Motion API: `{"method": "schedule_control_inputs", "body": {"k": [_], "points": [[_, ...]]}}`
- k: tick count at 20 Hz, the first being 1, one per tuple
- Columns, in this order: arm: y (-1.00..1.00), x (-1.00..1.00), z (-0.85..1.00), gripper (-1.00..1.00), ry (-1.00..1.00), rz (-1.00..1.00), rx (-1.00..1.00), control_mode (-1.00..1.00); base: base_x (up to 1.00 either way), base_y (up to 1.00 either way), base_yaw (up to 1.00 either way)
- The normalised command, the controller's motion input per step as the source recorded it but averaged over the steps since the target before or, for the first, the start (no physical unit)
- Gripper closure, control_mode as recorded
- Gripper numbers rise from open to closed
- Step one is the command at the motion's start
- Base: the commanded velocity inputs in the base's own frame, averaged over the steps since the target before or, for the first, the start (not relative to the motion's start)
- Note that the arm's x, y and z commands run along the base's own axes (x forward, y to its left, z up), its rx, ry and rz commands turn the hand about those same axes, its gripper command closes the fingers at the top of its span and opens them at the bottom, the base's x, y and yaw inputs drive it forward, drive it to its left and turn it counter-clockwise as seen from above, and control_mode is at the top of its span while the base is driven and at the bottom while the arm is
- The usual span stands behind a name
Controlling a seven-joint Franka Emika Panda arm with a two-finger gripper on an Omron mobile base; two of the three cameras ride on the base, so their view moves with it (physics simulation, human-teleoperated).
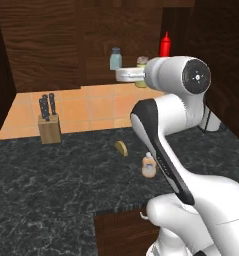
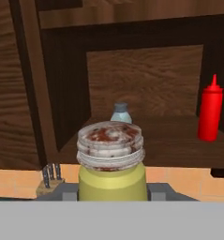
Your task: Put the shaker and condiment bottle from the counter next to their counterparts in the cabinet.
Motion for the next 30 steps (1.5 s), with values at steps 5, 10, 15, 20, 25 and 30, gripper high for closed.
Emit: {"method": "schedule_control_inputs", "body": {"k": [5, 10, 15, 20, 25, 30], "points": [[0.00, 0.40, 0.02, 1.00, 0.01, 0.00, 0.00, -1.00, 0.00, 0.00, 0.00], [0.00, 0.47, -0.01, 1.00, 0.04, 0.00, 0.00, -1.00, 0.00, 0.00, 0.00], [0.00, 0.52, -0.11, 1.00, 0.04, 0.00, 0.00, -1.00, 0.00, 0.00, 0.00], [0.01, 0.41, -0.26, 1.00, 0.02, 0.02, 0.00, -1.00, 0.00, 0.00, 0.00], [0.05, 0.32, -0.01, 1.00, 0.00, 0.01, 0.00, -1.00, 0.00, 0.00, 0.00], [0.24, 0.19, -0.05, 1.00, 0.00, 0.02, -0.01, -1.00, 0.00, 0.00, 0.00]]}}
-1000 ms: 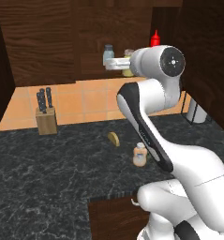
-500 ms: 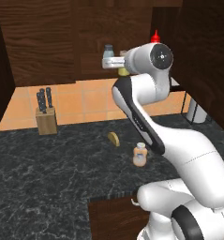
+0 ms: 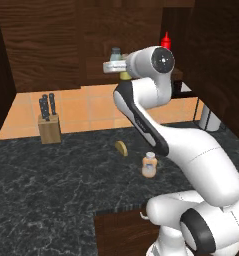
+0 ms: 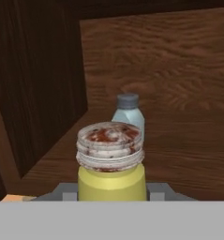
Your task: Put the shaker and condiment bottle from the counter next to their counterparts in the cabinet.
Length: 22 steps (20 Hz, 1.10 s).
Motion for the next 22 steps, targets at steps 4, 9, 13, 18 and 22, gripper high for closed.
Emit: {"method": "schedule_control_inputs", "body": {"k": [4, 9, 13, 18, 22], "points": [[0.07, 0.31, -0.11, 1.00, 0.00, 0.04, 0.00, -1.00, 0.00, 0.00, 0.00], [0.02, 0.40, -0.14, 1.00, 0.00, 0.04, 0.00, -1.00, 0.00, 0.00, 0.00], [0.25, 0.20, -0.19, 1.00, 0.00, 0.05, -0.06, -1.00, 0.00, 0.00, 0.00], [0.13, 0.30, -0.07, 1.00, 0.00, 0.04, -0.03, -1.00, 0.00, 0.00, 0.00], [0.00, 0.32, -0.01, 1.00, 0.00, 0.03, 0.00, -1.00, 0.00, 0.00, 0.00]]}}
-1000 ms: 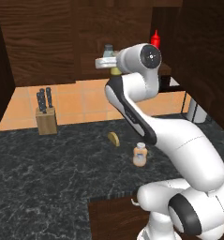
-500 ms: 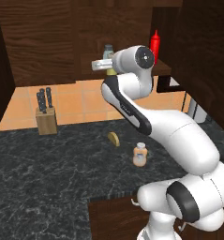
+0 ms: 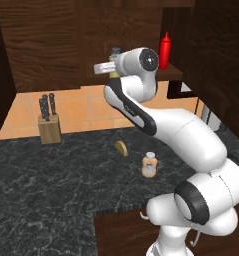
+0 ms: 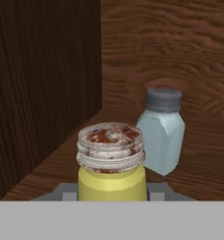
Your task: Put the shaker and condiment bottle from the counter next to their counterparts in the cabinet.
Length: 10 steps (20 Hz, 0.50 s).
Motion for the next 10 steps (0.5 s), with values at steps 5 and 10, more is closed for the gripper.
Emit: {"method": "schedule_control_inputs", "body": {"k": [5, 10], "points": [[0.00, 0.45, -0.15, 1.00, 0.00, 0.03, 0.00, -1.00, 0.00, 0.00, 0.00], [0.03, 0.39, -0.37, 1.00, 0.00, 0.01, 0.00, -1.00, 0.00, 0.00, 0.00]]}}
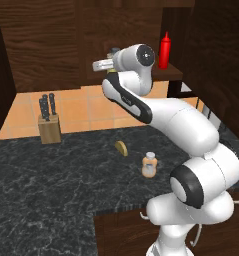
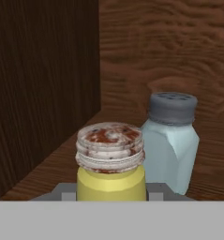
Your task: Put the shaker and condiment bottle from the counter next to their counterparts in the cabinet.
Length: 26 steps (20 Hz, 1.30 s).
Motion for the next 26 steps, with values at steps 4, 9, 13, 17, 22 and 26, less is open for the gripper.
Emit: {"method": "schedule_control_inputs", "body": {"k": [4, 9, 13, 17, 22, 26], "points": [[0.06, 0.39, -0.43, 1.00, 0.04, 0.01, 0.00, -1.00, 0.00, 0.00, 0.00], [0.03, 0.29, -0.37, 1.00, 0.00, 0.00, 0.00, -1.00, 0.00, 0.00, 0.00], [0.03, 0.08, -0.39, -1.00, 0.00, 0.00, 0.00, -1.00, 0.00, 0.00, 0.00], [0.07, -0.14, -0.44, -1.00, 0.00, 0.01, 0.00, -1.00, 0.00, 0.00, 0.00], [0.04, -0.39, -0.25, -1.00, 0.00, 0.02, 0.01, -1.00, 0.00, 0.00, 0.00], [0.02, -0.53, 0.00, -1.00, 0.03, 0.00, 0.06, -1.00, 0.00, 0.00, 0.00]]}}
